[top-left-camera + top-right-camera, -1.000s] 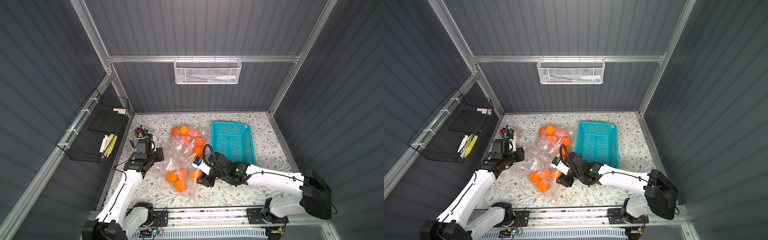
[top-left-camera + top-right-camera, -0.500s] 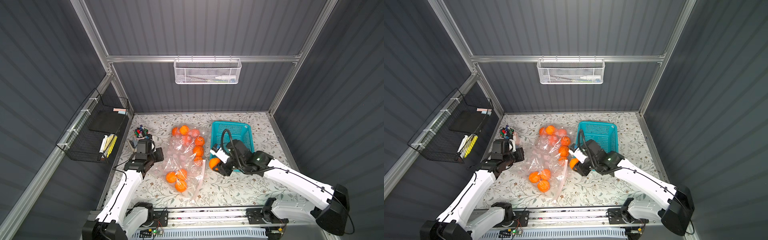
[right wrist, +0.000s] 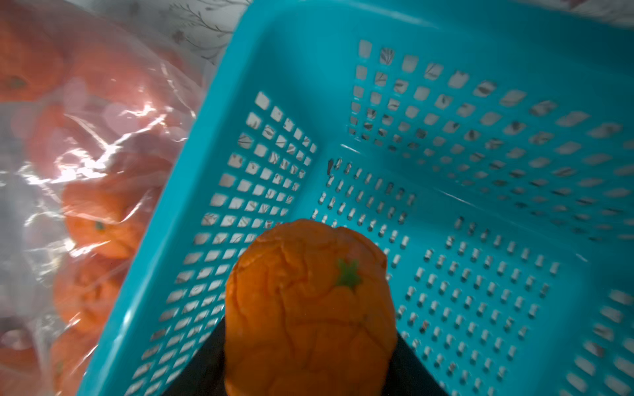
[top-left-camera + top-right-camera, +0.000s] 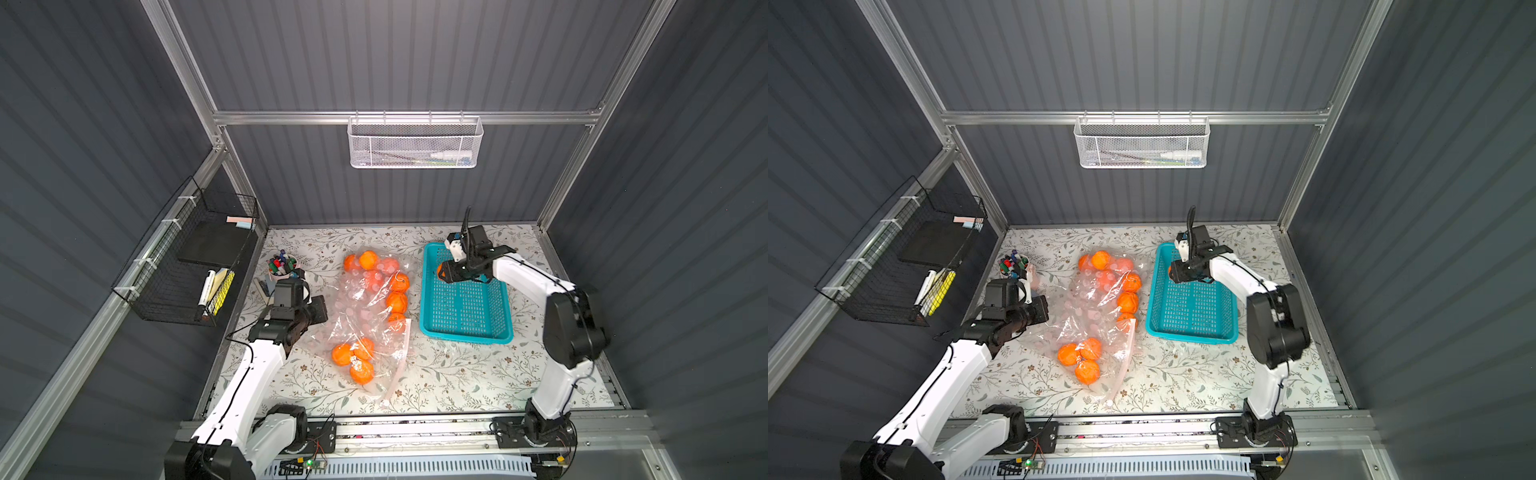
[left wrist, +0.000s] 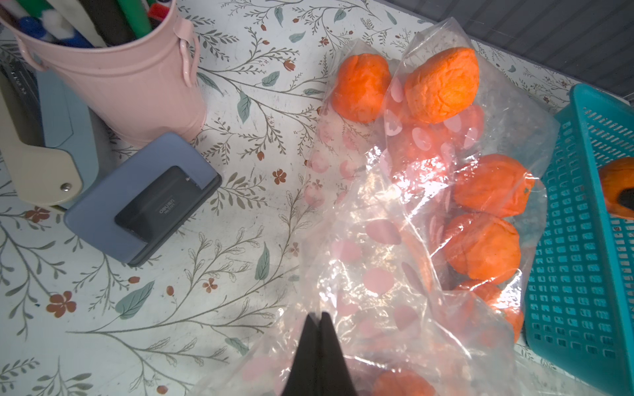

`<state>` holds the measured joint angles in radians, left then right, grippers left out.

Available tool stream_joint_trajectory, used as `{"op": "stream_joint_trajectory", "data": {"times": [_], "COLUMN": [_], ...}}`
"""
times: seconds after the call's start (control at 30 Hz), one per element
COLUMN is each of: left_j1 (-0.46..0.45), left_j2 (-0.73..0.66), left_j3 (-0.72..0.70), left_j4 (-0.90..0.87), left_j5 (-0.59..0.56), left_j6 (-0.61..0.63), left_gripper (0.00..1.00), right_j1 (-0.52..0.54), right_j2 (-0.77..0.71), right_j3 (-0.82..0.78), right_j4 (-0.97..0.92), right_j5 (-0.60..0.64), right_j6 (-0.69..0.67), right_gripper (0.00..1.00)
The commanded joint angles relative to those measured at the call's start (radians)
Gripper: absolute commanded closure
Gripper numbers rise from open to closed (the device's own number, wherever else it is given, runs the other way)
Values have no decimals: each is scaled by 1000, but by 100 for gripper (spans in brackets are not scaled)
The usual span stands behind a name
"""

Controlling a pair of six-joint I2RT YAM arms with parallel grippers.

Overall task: Open the zip-top bag and take out the orange
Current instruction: Place the orange in the basket.

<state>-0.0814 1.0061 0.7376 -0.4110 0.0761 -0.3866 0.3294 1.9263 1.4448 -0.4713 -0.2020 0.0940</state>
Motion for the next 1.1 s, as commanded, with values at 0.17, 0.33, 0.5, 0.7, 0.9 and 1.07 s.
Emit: {"op": "stream_joint_trajectory", "data": {"times": [0.17, 0.33, 0.5, 0.7, 0.9, 1.07], "left_j1": [1, 1, 1, 2, 2, 2], "left_j2": [-8, -4, -2, 0, -1, 0], "left_j3": [-13, -12, -15, -12, -14, -15], "left_j4": [8, 9, 11, 9, 12, 14], "left_j5": [-6, 0, 1, 1, 3, 4], "left_j6": [-10, -7, -6, -6, -6, -8], "left_gripper": [100, 100, 100, 100, 100, 100], "right_j1": [4, 4, 5, -4, 9, 152], "right_j2": [223, 278, 230, 26, -397, -768], "right_j3": [208, 236, 210, 112, -223, -602], "right_j4": [-30, -8, -3, 24, 100, 208], "right_j5": [45, 56, 45, 126, -81, -259], "right_j6": [53, 50, 43, -13, 11, 82], "right_gripper": [58, 48, 22, 4, 27, 66]}}
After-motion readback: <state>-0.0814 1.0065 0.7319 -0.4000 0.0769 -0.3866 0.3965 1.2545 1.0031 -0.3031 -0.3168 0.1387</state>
